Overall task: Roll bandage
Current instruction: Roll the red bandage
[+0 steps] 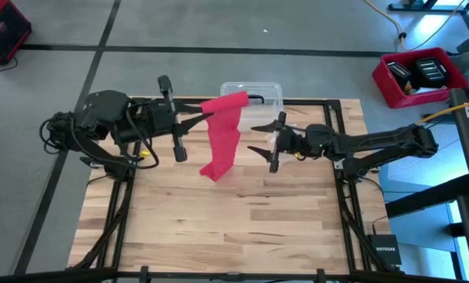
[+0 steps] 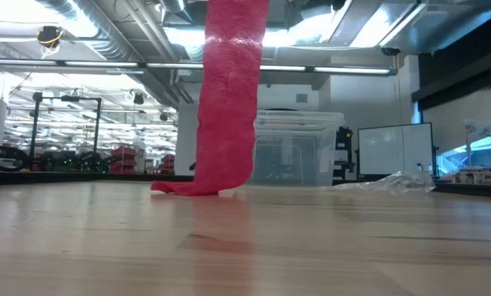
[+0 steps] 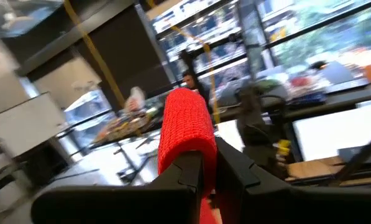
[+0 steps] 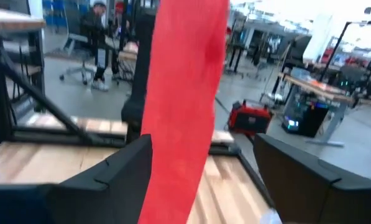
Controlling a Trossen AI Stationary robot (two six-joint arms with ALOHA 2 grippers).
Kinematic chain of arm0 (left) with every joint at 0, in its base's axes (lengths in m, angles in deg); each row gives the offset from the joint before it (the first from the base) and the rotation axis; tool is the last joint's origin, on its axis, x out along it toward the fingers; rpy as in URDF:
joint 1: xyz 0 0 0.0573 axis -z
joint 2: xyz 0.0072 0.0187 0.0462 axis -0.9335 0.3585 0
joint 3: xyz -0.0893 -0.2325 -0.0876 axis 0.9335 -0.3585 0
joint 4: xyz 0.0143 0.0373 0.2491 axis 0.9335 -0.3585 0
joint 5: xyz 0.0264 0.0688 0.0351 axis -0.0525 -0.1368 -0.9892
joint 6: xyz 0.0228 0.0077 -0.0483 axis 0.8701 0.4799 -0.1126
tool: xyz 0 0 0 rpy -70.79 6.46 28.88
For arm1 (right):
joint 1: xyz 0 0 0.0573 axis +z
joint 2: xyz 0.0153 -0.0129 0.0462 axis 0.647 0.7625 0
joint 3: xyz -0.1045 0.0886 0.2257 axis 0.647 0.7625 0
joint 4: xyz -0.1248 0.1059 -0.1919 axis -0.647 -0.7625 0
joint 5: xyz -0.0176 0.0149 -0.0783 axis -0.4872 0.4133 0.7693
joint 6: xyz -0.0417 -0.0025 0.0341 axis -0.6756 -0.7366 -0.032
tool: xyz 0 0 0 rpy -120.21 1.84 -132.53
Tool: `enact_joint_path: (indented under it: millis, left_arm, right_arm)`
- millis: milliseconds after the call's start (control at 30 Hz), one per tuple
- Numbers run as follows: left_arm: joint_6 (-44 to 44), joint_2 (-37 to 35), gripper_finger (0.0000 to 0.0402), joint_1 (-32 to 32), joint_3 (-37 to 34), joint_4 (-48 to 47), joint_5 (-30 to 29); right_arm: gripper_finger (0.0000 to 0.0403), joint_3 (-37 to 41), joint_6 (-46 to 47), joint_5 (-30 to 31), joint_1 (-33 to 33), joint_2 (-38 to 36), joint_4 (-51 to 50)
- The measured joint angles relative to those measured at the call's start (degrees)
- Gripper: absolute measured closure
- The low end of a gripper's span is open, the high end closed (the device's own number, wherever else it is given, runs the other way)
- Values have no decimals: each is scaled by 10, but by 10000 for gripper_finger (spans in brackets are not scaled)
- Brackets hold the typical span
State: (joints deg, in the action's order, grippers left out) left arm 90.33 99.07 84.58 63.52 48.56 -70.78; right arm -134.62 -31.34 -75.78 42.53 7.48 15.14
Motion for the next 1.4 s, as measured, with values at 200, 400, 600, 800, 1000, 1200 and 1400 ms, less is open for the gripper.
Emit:
enact_joint_path:
  millis: [200, 400, 600, 800, 1000, 1200, 1400]
  left_arm:
    - [-11, 0, 384, 1, 0, 9, 106]
    - [-23, 0, 384, 6, 0, 13, 140]
    - [-24, 0, 384, 6, 0, 11, 141]
    - [-25, 12, 384, -4, 0, 13, 141]
    - [-23, 26, 384, -4, 0, 28, 139]
    - [-23, 26, 384, -4, 0, 28, 111]
    - [-24, 26, 384, -4, 0, 28, 98]
  right_arm:
    - [121, -17, 17, -102, 0, 17, -18]
    - [121, -17, 16, -88, 0, 44, 1]
    - [121, -17, 9, -116, 7, 44, 73]
    - [121, -17, -10, -94, 17, 47, 97]
    - [141, -17, -10, -94, 17, 48, 104]
    - [212, -17, -11, -94, 15, 48, 105]
    - [280, -17, -11, -64, 15, 48, 107]
